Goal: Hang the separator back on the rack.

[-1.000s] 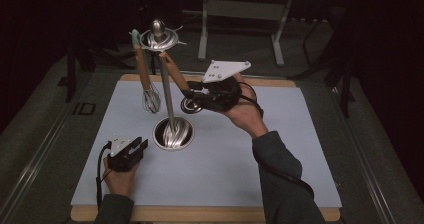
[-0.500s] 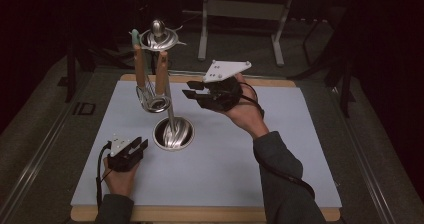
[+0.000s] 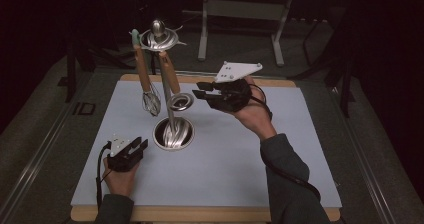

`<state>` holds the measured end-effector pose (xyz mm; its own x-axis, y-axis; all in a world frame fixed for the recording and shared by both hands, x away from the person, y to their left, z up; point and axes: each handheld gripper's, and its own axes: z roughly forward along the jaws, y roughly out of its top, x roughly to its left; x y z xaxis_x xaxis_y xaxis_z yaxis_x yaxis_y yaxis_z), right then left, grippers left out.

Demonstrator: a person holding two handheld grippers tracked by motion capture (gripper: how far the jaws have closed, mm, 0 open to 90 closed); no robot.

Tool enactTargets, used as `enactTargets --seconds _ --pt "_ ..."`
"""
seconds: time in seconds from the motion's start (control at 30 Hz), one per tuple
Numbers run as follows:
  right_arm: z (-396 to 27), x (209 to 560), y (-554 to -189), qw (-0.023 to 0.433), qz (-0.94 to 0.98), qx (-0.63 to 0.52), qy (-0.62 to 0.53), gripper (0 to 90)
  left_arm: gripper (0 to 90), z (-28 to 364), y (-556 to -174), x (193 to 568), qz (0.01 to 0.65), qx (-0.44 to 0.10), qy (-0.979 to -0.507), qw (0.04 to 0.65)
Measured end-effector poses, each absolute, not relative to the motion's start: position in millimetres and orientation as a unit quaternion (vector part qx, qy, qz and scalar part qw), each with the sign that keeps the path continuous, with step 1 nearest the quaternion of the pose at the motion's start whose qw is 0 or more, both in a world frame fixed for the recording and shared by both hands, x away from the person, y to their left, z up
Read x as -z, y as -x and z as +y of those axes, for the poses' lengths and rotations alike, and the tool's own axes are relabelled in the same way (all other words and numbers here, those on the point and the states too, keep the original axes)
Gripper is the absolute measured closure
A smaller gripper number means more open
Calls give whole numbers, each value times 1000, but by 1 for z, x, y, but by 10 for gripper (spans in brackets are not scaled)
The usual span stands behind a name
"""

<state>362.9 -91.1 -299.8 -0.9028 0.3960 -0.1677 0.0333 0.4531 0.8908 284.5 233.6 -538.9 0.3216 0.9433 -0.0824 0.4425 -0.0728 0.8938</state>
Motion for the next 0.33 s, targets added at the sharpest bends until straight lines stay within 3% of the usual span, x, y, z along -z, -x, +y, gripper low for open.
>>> enactTargets --seconds 0.33 --pt "-102 309 -366 174 834 -503 -144 680 690 234 -285 539 512 -278 -677 450"
